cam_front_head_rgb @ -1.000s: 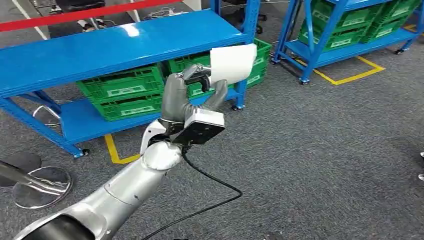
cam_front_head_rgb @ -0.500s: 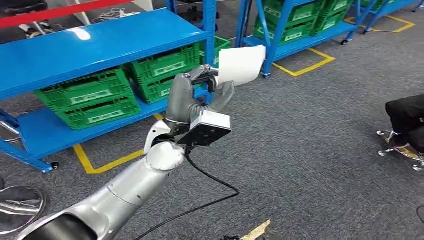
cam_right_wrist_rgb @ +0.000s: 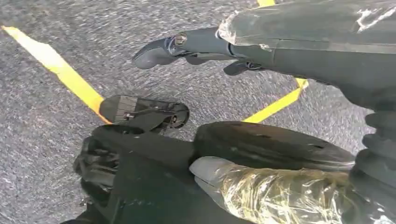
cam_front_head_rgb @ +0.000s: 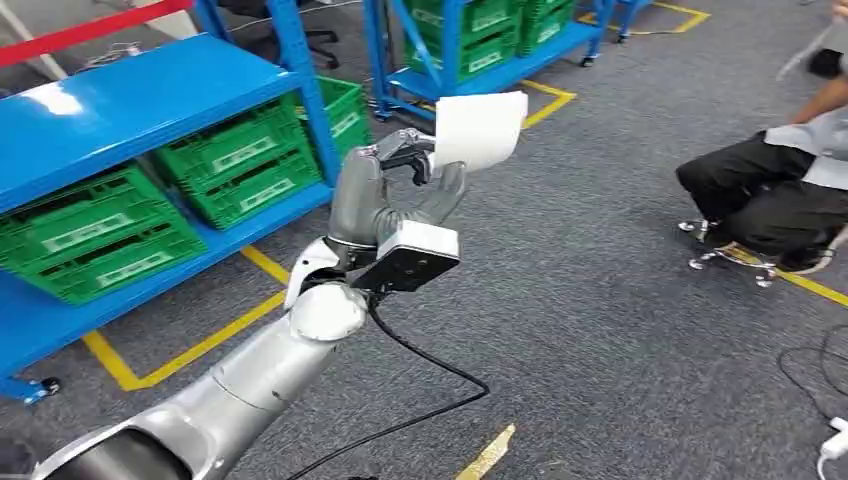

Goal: Take the parts from the cabinet and place them on the table.

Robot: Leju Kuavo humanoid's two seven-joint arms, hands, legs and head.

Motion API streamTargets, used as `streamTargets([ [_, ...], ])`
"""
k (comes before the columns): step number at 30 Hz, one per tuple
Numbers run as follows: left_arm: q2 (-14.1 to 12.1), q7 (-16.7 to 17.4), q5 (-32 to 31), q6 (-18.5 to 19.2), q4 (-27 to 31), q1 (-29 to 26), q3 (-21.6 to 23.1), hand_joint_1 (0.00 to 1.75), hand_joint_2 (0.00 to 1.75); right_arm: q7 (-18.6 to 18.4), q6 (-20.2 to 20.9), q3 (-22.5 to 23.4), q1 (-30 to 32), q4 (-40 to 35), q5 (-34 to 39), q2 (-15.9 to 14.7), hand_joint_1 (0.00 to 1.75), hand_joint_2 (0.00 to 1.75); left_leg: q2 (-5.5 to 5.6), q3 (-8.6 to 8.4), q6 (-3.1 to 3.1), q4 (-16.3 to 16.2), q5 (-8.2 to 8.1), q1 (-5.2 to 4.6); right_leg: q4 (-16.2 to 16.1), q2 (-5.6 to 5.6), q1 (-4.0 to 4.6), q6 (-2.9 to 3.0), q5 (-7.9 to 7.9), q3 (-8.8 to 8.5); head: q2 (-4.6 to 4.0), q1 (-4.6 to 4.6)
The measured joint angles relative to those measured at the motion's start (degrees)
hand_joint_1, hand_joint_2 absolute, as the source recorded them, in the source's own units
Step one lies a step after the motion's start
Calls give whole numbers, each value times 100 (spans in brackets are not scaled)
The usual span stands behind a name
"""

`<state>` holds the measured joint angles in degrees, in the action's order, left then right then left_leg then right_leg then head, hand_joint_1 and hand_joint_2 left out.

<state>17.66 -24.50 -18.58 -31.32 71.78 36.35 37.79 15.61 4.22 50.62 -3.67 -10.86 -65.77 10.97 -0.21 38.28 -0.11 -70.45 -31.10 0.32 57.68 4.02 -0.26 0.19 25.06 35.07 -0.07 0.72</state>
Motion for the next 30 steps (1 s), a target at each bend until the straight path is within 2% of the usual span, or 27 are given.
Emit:
streamTargets([
  [1, 0, 15, 0, 13, 0, 6, 0, 175, 175, 4, 2, 0, -4, 0, 2, 0, 0, 175, 71, -228, -24, 508, 296, 3, 10, 90, -1, -3, 1, -10, 0, -6],
  [2, 0, 20, 0, 22, 0, 12, 0, 175, 175, 7, 2, 0, -7, 0, 7, 0, 0, 175, 315, -430, -49, 969, 509, 18, 12, 162, -15, -14, 1, -2, 0, -2],
  [3, -4, 20, 0, 29, 0, 15, 0, 175, 175, 7, 7, 0, -20, 0, 11, 2, 0, 175, 530, -473, -69, 1080, 443, 45, 39, 206, 8, -52, -5, 31, 0, 11],
  [4, -4, 22, 0, 31, 0, 26, -2, 175, 175, 9, 4, 0, -28, 0, 15, 0, 0, 175, 500, -511, -53, 1205, 403, 44, 48, 294, -26, -91, -23, 86, 0, -17],
  [5, 0, 33, 0, 29, 0, 19, -2, 175, 175, 11, 4, 0, -19, 0, 17, 0, 0, 175, 463, -493, -58, 1184, 407, 18, 29, 323, -51, -137, -45, 114, 0, -9],
  [6, 15, 35, -2, 31, 0, 20, 0, 175, 175, 11, 4, 0, 4, 0, 17, 0, 0, 175, 414, -496, -71, 1186, 414, 1, -7, 390, -74, -180, -71, 117, 0, -22],
  [7, 35, 33, -2, 33, 0, 26, -2, 175, 175, 11, 4, 0, 17, 0, 17, -4, 0, 175, 350, -516, -109, 1247, 447, 35, -18, 441, -53, -224, -86, 130, 0, -11],
  [8, 50, 35, -2, 39, 0, 33, -2, 175, 175, 11, 4, 0, 29, 0, 20, -9, 0, 175, 248, -537, -145, 1287, 475, 55, 39, 166, -44, -230, -38, 189, 0, -9],
  [9, 66, 31, -5, 42, 0, 43, 0, 175, 175, 11, 4, 0, 24, 0, 20, -9, 0, 175, 202, -542, -161, 1290, 475, 50, 217, -104, -9, -243, 95, 279, 0, 52],
  [10, 61, 33, -5, 44, 0, 59, 0, 175, 175, 11, 4, 0, -2, 0, 20, -9, 0, 175, 121, -541, -173, 1289, 473, 37, 664, -273, -20, -268, 322, 496, 0, 70],
  [11, 50, 33, -5, 42, 0, 56, -2, 175, 175, 13, 4, 0, -20, 0, 20, -9, 0, 175, 25, -540, -183, 1289, 465, 22, 1150, -335, -35, -285, 528, 736, 0, 57],
  [12, 41, 33, -4, 44, 0, 56, -2, 175, 175, 15, 4, -2, -24, 0, 20, -9, 0, 175, -56, -534, -189, 1287, 460, 16, 1523, -359, -43, -299, 660, 920, 0, 61],
  [13, 35, 33, -5, 44, 0, 50, 0, 175, 175, 15, 4, -2, -19, 0, 20, -9, 0, 175, -138, -535, -189, 1286, 454, 14, 1736, -374, -47, -313, 692, 1022, 0, 68],
  [14, 35, 33, -5, 48, 0, 46, 2, 175, 175, 20, 4, 0, -16, 0, 22, -9, 0, 175, -217, -538, -185, 1285, 446, 12, 1645, -387, -48, -318, 579, 967, 0, 63],
  [15, 35, 33, -5, 50, 0, 48, 2, 175, 175, 20, 4, 0, -11, 0, 22, -11, 0, 175, -278, -544, -178, 1283, 436, 11, 1349, -408, -48, -312, 400, 806, 0, 66],
  [16, 42, 33, -5, 53, 0, 51, 2, 175, 175, 20, 4, 0, -7, 0, 22, -11, 0, 175, -349, -561, -165, 1283, 419, 11, 775, -469, -47, -299, 138, 480, 0, 63],
  [17, 48, 33, -5, 59, 0, 58, 0, 175, 175, 20, 4, 0, -10, 0, 26, -11, 0, 175, -402, -583, -140, 1282, 401, 10, 243, -614, -37, -279, -60, 169, 0, 68],
  [18, 61, 33, -5, 66, 0, 66, 0, 175, 175, 20, 2, 0, -28, 0, 33, -9, 0, 175, -454, -590, -108, 1284, 384, -21, 10, -895, 48, -250, 81, 34, 0, 65],
  [19, 59, 39, 0, 70, 0, 85, 2, 175, 175, 26, 2, 0, -47, 0, 35, -9, 0, 175, -492, -577, -88, 1268, 372, -50, -18, -821, 50, -182, 28, 8, 0, 55],
  [22, 63, 42, 0, 79, -2, 94, 11, 175, 175, 24, 4, 0, -28, 0, 35, -11, 0, 175, -663, -608, -27, 1278, 351, -43, -12, -616, 63, -109, 28, 49, 0, 59],
  [23, 68, 44, -2, 79, 0, 108, 9, 175, 175, 22, 4, 2, -17, 0, 37, -11, 0, 175, -579, -604, 29, 1250, 286, -8, -47, -548, 14, -66, 3, 16, 0, 50],
  [24, 68, 44, -2, 79, 0, 111, 11, 175, 175, 24, 4, 2, -5, 0, 37, -11, 0, 175, -273, -561, 45, 1098, 166, 11, -48, -500, 10, -57, 4, 14, 0, 50],
  [25, 63, 42, -5, 79, 0, 113, 13, 175, 175, 24, 0, 4, -12, 0, 37, -11, 0, 175, -114, -413, 47, 749, -50, 11, -47, -440, 7, -36, -1, 7, 0, 41],
  [27, 33, 44, 0, 77, -2, 96, 7, 175, 175, 24, 4, 4, -43, 0, 37, -11, 0, 175, -22, 56, 59, -236, -465, 12, -46, -276, 10, -6, 4, -1, 0, 33],
  [28, 22, 44, -2, 77, -4, 90, 7, 175, 175, 24, 7, 4, -40, 0, 37, -11, 0, 175, -15, 215, 60, -521, -525, 10, -43, -201, 12, -6, 5, -6, 0, 31],
  [29, 15, 46, -2, 77, -4, 82, 7, 175, 175, 24, 4, 4, -27, 0, 37, -11, 0, 175, -13, 275, 56, -567, -445, 12, -38, -120, 11, -7, 5, -12, 0, 33],
  [30, 15, 48, -2, 77, -4, 82, 9, 175, 175, 24, 4, 7, -17, 0, 37, -11, 0, 175, -9, 214, 47, -356, -213, 15, -29, -26, 9, -8, 7, -15, 0, 31],
])
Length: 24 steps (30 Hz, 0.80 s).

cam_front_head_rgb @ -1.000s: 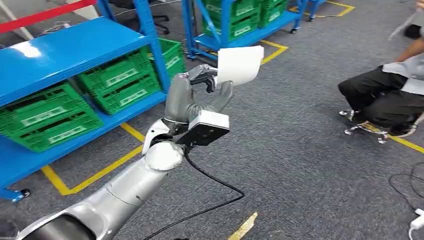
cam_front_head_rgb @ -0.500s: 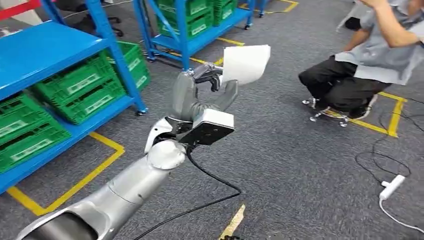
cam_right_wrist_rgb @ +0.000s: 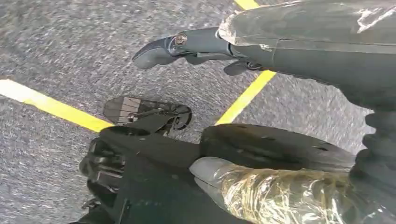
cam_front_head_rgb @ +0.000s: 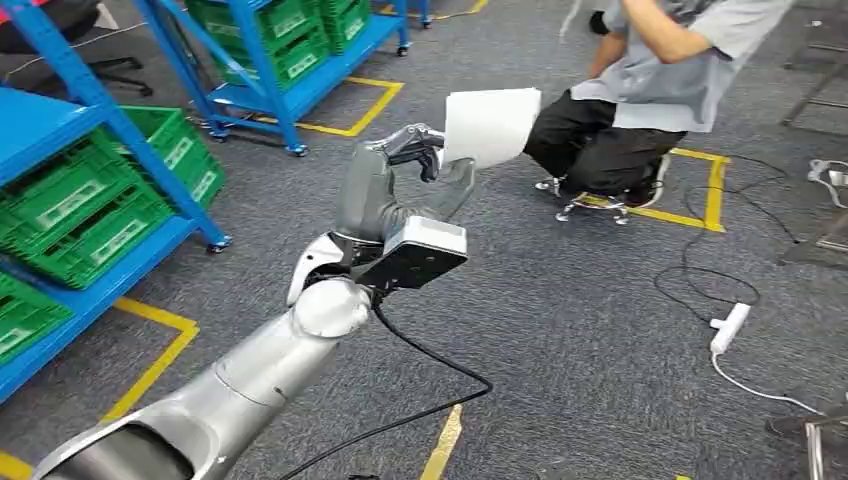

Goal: Take the parts from the cabinet and place them on the table.

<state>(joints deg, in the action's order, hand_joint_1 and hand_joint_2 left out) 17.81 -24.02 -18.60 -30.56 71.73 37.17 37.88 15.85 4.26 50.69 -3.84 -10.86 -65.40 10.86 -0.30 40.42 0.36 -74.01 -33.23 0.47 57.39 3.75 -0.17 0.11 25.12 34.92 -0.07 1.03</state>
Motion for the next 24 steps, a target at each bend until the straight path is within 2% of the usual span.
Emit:
streamTargets([
  [2, 2, 2, -7, 0, 0, 17, 0, 175, 175, 0, 0, 0, -6, 0, 0, 0, 0, 175, 99, -364, -28, 872, 565, 18, 28, 166, -10, -19, 13, -12, 0, 0],
  [3, 4, 0, -7, 0, 0, 22, 2, 175, 175, 0, 2, 0, -5, 0, 0, 0, 0, 175, 315, -559, -45, 1339, 767, 36, 43, 239, -22, -40, 27, -7, 0, 2],
  [4, 2, 0, -7, 2, 0, 22, 2, 175, 175, 0, 4, 0, -14, 0, 0, 0, 0, 175, 583, -600, -44, 1435, 691, 73, 71, 303, -11, -70, 26, 37, 0, 15],
  [5, 2, 4, -7, 2, 0, 31, -2, 175, 175, 0, 4, 0, -20, 0, 0, 0, 0, 175, 546, -627, -33, 1534, 657, 64, 96, 357, -40, -103, 15, 91, 0, -2],
  [6, 4, 17, -7, 4, 0, 20, -2, 175, 175, 0, 4, 0, -11, 0, -2, 0, 0, 175, 510, -607, -41, 1509, 659, 33, 74, 408, -74, -149, -7, 122, 0, 18],
  [7, 20, 22, -7, 15, 0, 20, -2, 175, 175, 0, 4, 0, 9, 0, -2, 0, 0, 175, 461, -610, -69, 1509, 664, 12, 37, 466, -101, -196, -31, 130, 0, -4],
  [8, 37, 22, -4, 20, 0, 27, -2, 175, 175, 0, 4, 0, 20, 0, 0, 0, 0, 175, 387, -633, -117, 1571, 698, 41, 28, 527, -89, -239, -39, 155, 0, 7],
  [9, 70, 26, -4, 28, 0, 31, -2, 175, 175, 0, 4, 0, 35, 0, 0, -2, 0, 175, 276, -666, -158, 1607, 719, 56, 108, 216, -67, -241, 16, 210, 0, 13],
  [10, 83, 28, -7, 35, 0, 46, -2, 175, 175, 0, 7, 0, 33, 0, 0, -2, 0, 175, 227, -676, -190, 1619, 719, 52, 320, -88, -42, -250, 149, 311, 0, 78],
  [11, 85, 28, -4, 39, 0, 56, -2, 175, 175, 0, 9, 0, 13, 0, 0, -2, 0, 175, 144, -678, -201, 1617, 712, 37, 742, -256, -44, -276, 358, 515, 0, 92],
  [12, 77, 31, -4, 41, 0, 49, -2, 175, 175, 0, 9, 0, -7, 0, 0, -2, 0, 175, 50, -678, -206, 1616, 708, 20, 1212, -325, -56, -292, 564, 752, 0, 92],
  [13, 70, 37, -2, 44, 0, 45, -2, 175, 175, 0, 7, 0, -13, 0, 0, -2, 0, 175, -43, -673, -216, 1614, 702, 10, 1632, -348, -61, -305, 720, 963, 0, 90],
  [14, 66, 39, -2, 50, -2, 38, -2, 175, 175, 0, 9, 0, -9, 0, 2, -2, 0, 175, -126, -675, -221, 1614, 697, 3, 1863, -356, -62, -312, 763, 1069, 0, 94],
  [15, 66, 39, -2, 50, -4, 34, 2, 175, 175, 0, 7, 0, -1, 0, 4, -2, 0, 175, -214, -678, -218, 1614, 689, -7, 1773, -364, -62, -311, 651, 1016, 0, 92],
  [16, 66, 39, -2, 50, -4, 35, 2, 175, 175, 0, 9, 2, 6, 0, 7, -2, 0, 175, -276, -683, -212, 1614, 683, -13, 1439, -385, -62, -301, 454, 832, 0, 96],
  [17, 68, 40, -2, 50, -4, 38, 0, 175, 175, 0, 7, 2, 12, 0, 6, -2, 0, 175, -335, -693, -203, 1613, 674, -18, 915, -439, -56, -283, 221, 534, 0, 90],
  [18, 74, 42, 0, 52, -4, 44, 0, 175, 175, 0, 7, 4, 9, 0, 7, -4, 0, 175, -395, -713, -184, 1613, 659, -21, 318, -581, -40, -258, 11, 177, 0, 94],
  [19, 85, 48, 2, 52, -4, 51, 0, 175, 175, 0, 7, 4, -7, 0, 7, -2, 0, 175, -437, -721, -160, 1613, 644, -49, 21, -896, 44, -206, 119, 26, 0, 94],
  [20, 83, 61, 2, 52, -4, 63, -2, 175, 175, 4, 7, 4, -19, 0, 9, -2, 0, 175, -469, -716, -136, 1611, 636, -75, 3, -816, 38, -157, 63, -19, 0, 72],
  [23, 89, 74, 2, 55, -4, 62, 0, 175, 175, 7, 11, 4, -6, 0, 13, -2, 0, 175, -638, -745, -70, 1620, 636, -67, 12, -619, 57, -92, 39, 33, 0, 68],
  [24, 101, 74, 2, 55, -4, 69, 0, 175, 175, 7, 9, 4, 3, 0, 13, -2, 0, 175, -597, -734, -20, 1601, 583, -46, -27, -557, 14, -50, 11, -6, 0, 63],
])
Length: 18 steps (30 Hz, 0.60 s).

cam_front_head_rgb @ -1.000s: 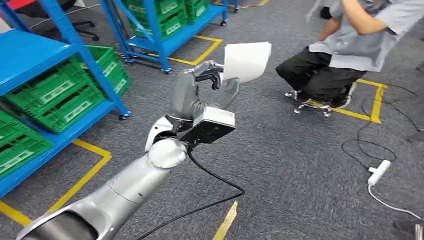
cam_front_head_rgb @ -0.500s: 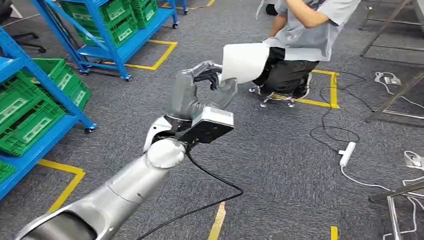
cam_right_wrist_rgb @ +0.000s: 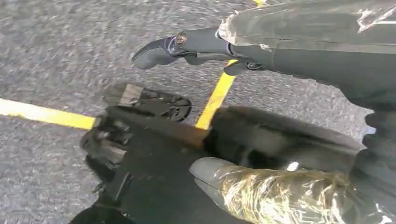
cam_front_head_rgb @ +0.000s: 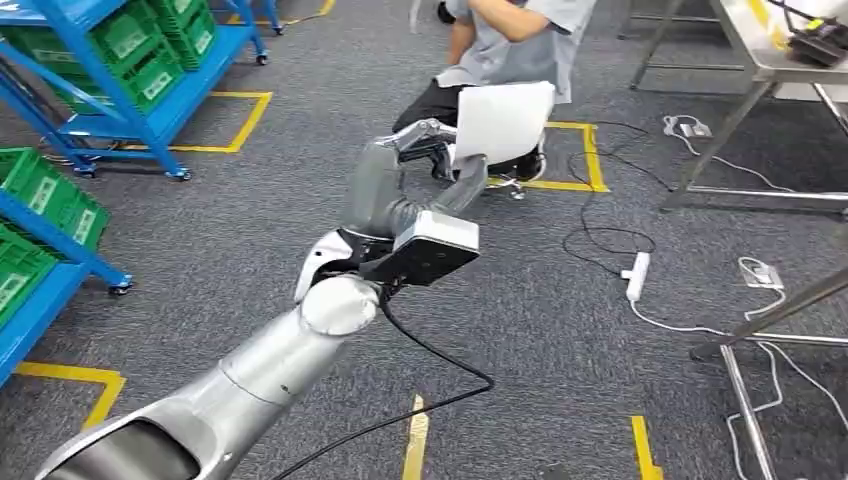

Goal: Take the parts from the cabinet and place them on the table.

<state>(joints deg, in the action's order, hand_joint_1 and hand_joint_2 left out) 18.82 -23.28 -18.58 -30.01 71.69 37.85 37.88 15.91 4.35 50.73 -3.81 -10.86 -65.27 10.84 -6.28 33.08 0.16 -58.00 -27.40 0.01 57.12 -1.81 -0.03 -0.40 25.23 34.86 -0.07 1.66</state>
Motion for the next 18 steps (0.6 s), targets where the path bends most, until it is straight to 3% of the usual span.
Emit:
streamTargets([
  [1, 2, 2, 0, 2, 0, 11, -2, 175, 175, 0, 2, 4, 16, 0, 0, 0, 0, 175, 276, 32, 24, -139, -114, 18, -5, 62, -15, 13, -7, -2, 0, -2],
  [2, -2, 0, -2, 4, 0, 17, 0, 175, 175, 0, 0, 7, 10, 0, 0, 0, 0, 175, 476, 168, 29, -485, -335, 26, -3, 114, -22, 35, -8, -5, 0, -7],
  [4, -31, 2, 2, 4, 0, 10, -11, 175, 175, 2, 2, 7, -23, 0, 2, 0, 0, 175, 582, 603, 39, -1418, -741, 27, -2, 282, -21, 52, -13, -2, 0, -20],
  [5, -50, 11, 2, 7, -2, 6, -13, 175, 175, 2, 2, 7, -19, 0, 4, 0, 0, 175, 587, 767, 38, -1739, -818, 27, 0, 368, -17, 52, -13, -3, 0, -22],
  [6, -59, 17, 2, 11, -4, 1, -13, 175, 175, 2, 2, 9, -4, 0, 9, 0, 0, 175, 590, 795, 31, -1762, -742, 27, 6, 456, -18, 52, -13, -7, 0, -18],
  [7, -59, 17, 2, 15, -7, 3, -13, 175, 175, 2, 2, 9, 6, 0, 13, 0, 0, 175, 596, 723, 21, -1568, -551, 30, 19, 537, -18, 51, -13, -6, 0, -22],
  [8, -57, 17, 2, 15, -7, 11, -13, 175, 175, 2, 2, 11, 8, 0, 15, 0, 0, 175, 621, 552, 10, -1189, -290, 36, 33, 618, -22, 49, -12, -7, 0, -18],
  [9, -55, 17, 2, 15, -4, 22, -11, 175, 175, 4, 2, 11, 3, 0, 18, 0, 0, 175, 714, 315, 0, -682, -6, 50, 55, 706, -28, 38, -6, -9, 0, -20],
  [10, -57, 17, 2, 18, -7, 34, -11, 175, 175, 11, 4, 11, 1, 0, 20, 0, 0, 175, 1090, 145, 3, -272, 117, 93, 76, 770, -46, 12, 4, 19, 0, -18],
  [11, -57, 17, 2, 20, -7, 42, -11, 175, 175, 13, 4, 11, -20, 0, 28, 0, 0, 175, 1216, 94, 6, -138, 64, 125, 133, 845, -20, -23, 8, 75, 0, -11],
  [14, -39, 46, 55, 33, -7, 41, -17, 175, 175, 15, 4, 11, 16, 0, 46, 0, 0, 175, 1074, 114, -53, -125, 41, 55, 89, 1002, -102, -153, -54, 159, 0, -24],
  [15, -16, 50, 61, 46, -7, 48, -20, 175, 175, 17, 4, 11, 26, 0, 53, -2, 0, 175, 978, 100, -104, -72, 74, 97, 89, 1084, -102, -187, -59, 226, 0, -17],
  [16, 4, 55, 76, 50, -7, 48, -20, 175, 175, 20, 4, 11, 37, 0, 53, 0, 0, 175, 881, 73, -132, -43, 90, 92, 183, 833, -75, -192, 12, 271, 0, -5],
  [17, 17, 55, 81, 55, -7, 65, -20, 175, 175, 20, 4, 11, 32, 0, 52, 0, 0, 175, 819, 68, -168, -28, 92, 81, 458, 524, -52, -204, 183, 411, 0, 59],
  [18, 20, 55, 96, 61, -7, 76, -22, 175, 175, 20, 4, 11, 12, 0, 55, -2, 0, 175, 730, 71, -175, -29, 89, 63, 905, 349, -55, -227, 402, 630, 0, 65],
])
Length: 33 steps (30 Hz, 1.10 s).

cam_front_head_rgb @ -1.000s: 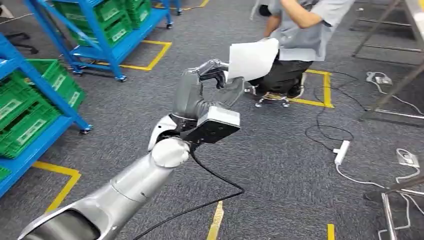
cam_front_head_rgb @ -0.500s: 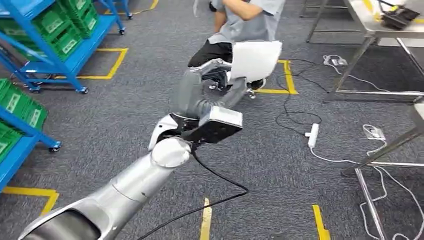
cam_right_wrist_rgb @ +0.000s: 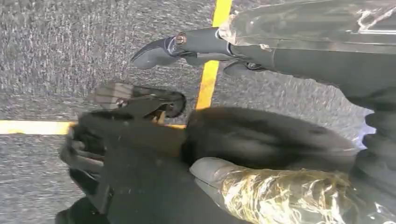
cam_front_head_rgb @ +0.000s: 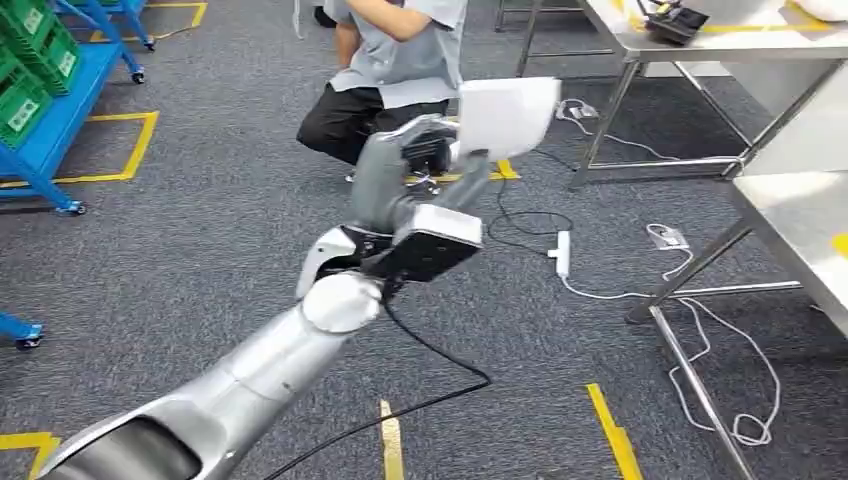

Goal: Take the parts from the cabinet and place them on the table.

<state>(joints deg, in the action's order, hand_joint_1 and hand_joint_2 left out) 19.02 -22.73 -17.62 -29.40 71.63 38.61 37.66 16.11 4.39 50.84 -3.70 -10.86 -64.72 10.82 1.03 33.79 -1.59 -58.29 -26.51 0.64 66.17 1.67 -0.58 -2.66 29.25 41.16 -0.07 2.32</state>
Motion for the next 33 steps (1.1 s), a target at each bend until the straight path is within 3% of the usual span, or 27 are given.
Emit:
streamTargets([
  [2, -22, 0, 35, 33, -11, -11, -2, 175, 175, 2, 0, -2, -19, 0, 7, 2, 0, 175, -195, 1, -24, -2, -17, -30, 790, -124, -11, -16, 296, 395, 0, -7],
  [3, -26, 0, 68, 76, -24, -16, 0, 175, 175, 2, 0, 0, -14, 0, 13, 0, 0, 175, -280, 0, -31, -3, -23, -38, 916, -140, -10, -19, 293, 455, 0, -4],
  [4, -26, 0, 94, 105, -28, -17, -2, 175, 175, 2, 0, 0, -5, 0, 15, 0, 0, 175, -349, -2, -31, -3, -31, -43, 779, -147, -10, -12, 169, 373, 0, -7],
  [5, -26, 0, 118, 133, -28, -12, -2, 175, 175, 0, 0, 0, 2, 0, 15, 0, 0, 175, -413, -9, -28, -3, -39, -48, 423, -169, -8, 6, -34, 173, 0, -7],
  [6, -22, 0, 144, 153, -28, -4, 0, 175, 175, 2, 0, 0, 4, 0, 15, 0, 0, 175, -473, -25, -13, -3, -53, -54, -120, -255, 5, 31, -267, -140, 0, -7],
  [7, -20, -2, 146, 166, -28, 9, -2, 175, 175, 2, -2, 0, -5, 0, 17, 0, 0, 175, -530, -50, 0, -3, -71, -60, -670, -506, 40, 75, -428, -470, 0, -4],
  [8, -22, -2, 157, 175, -28, 19, -4, 175, 175, 2, -2, 0, -29, 0, 15, 0, 0, 175, -583, -46, 36, -10, -93, -108, -811, -654, 129, 114, -332, -604, 0, -7],
  [12, -26, -2, 205, 186, -28, 33, -13, 175, 175, 4, -2, 0, -13, 0, 17, 0, 0, 175, -788, -94, 116, -2, -115, -105, -850, -381, 111, 217, -386, -560, 0, -13],
  [13, -24, 0, 230, 208, -24, 43, -20, 175, 175, 4, 0, 0, 8, 0, 22, 2, 0, 175, -588, -88, 171, -72, -194, -75, -890, -315, 64, 241, -411, -605, 0, -15],
  [14, -26, 4, 260, 247, -22, 59, -24, 175, 175, 0, -2, 2, 0, 0, 26, 0, 0, 175, -346, 2, 186, -288, -340, -64, -893, -262, 50, 259, -412, -612, 0, -28],
  [15, -42, 11, 267, 273, -22, 63, -33, 175, 175, 0, -2, 4, -18, 0, 33, 2, 0, 175, -222, 177, 197, -674, -555, -58, -892, -204, 43, 281, -413, -615, 0, -42],
  [17, -90, 33, 301, 284, -22, 47, -42, 175, 175, 0, 0, 2, -40, 0, 39, 2, 0, 175, -146, 623, 219, -1585, -926, -49, -889, -41, 43, 298, -411, -614, 0, -52],
  [18, -107, 44, 313, 291, -22, 39, -44, 175, 175, -2, 0, 4, -31, 0, 42, 0, 0, 175, -144, 740, 225, -1782, -926, -49, -885, 48, 43, 298, -411, -616, 0, -50],
  [20, -114, 46, 317, 295, -22, 40, -44, 175, 175, -4, -2, 4, -8, 0, 48, 0, 0, 175, -136, 631, 215, -1460, -586, -40, -866, 203, 39, 296, -410, -619, 0, -52],
  [21, -111, 46, 317, 297, -22, 49, -44, 175, 175, -7, -2, 7, -9, 0, 48, 2, 0, 175, -81, 412, 208, -975, -274, -24, -848, 299, 36, 287, -404, -623, 0, -52],
  [22, -111, 46, 323, 308, -22, 58, -44, 175, 175, -7, 0, 9, -15, 0, 48, 2, 0, 175, 104, 189, 208, -482, -9, 3, -824, 377, 28, 268, -392, -620, 0, -52],
  [23, -122, 48, 339, 332, -22, 63, -48, 175, 175, -7, 0, 9, -20, 0, 50, 2, 0, 175, 421, 86, 202, -237, -15, 34, -792, 438, 45, 235, -379, -590, 0, -44],
  [25, -122, 66, 372, 369, -22, 64, -70, 175, 175, -9, 0, 9, -30, 0, 57, 2, 0, 175, 364, 56, 183, -109, -66, 23, -773, 564, 3, 153, -409, -496, 0, -48],
  [27, -114, 66, 378, 387, -22, 70, -87, 175, 175, -9, 0, 11, 16, 0, 61, 2, 0, 175, 243, 44, 117, -85, -41, 10, -801, 690, -19, 82, -440, -464, 0, -50],
  [28, -100, 66, 378, 398, -22, 72, -92, 175, 175, -11, 0, 13, 22, 0, 61, 0, 0, 175, 143, 22, 72, -37, -13, 50, -771, 629, -19, 77, -404, -400, 0, -66],
  [29, -85, 66, 382, 398, -20, 75, -94, 175, 175, -11, 0, 15, 26, 0, 61, 2, 0, 175, 85, 8, 34, -16, -14, 42, -605, 304, 29, 59, -289, -333, 0, 9],
  [30, -87, 63, 382, 398, -20, 89, -98, 175, 175, -9, 2, 18, 11, 0, 61, 2, 0, 175, 8, 7, 19, -16, -16, 33, -228, 67, 21, 35, -91, -147, 0, 46],
  [31, -96, 65, 384, 400, -20, 85, -107, 175, 175, -9, 2, 17, -7, 0, 61, 2, 0, 175, -83, 7, 4, -16, -26, 17, 255, -56, 13, 13, 120, 91, 0, 37],
  [32, -107, 66, 385, 398, -20, 77, -112, 175, 175, -9, 2, 17, -14, 0, 61, 2, 0, 175, -174, 9, -3, -16, -33, 7, 675, -107, -1, -1, 275, 305, 0, 39],
  [33, -109, 66, 385, 398, -20, 71, -114, 175, 175, -9, 2, 17, -10, 0, 61, 2, 0, 175, -258, 10, -8, -17, -43, 4, 945, -129, -11, -15, 336, 447, 0, 39],
])
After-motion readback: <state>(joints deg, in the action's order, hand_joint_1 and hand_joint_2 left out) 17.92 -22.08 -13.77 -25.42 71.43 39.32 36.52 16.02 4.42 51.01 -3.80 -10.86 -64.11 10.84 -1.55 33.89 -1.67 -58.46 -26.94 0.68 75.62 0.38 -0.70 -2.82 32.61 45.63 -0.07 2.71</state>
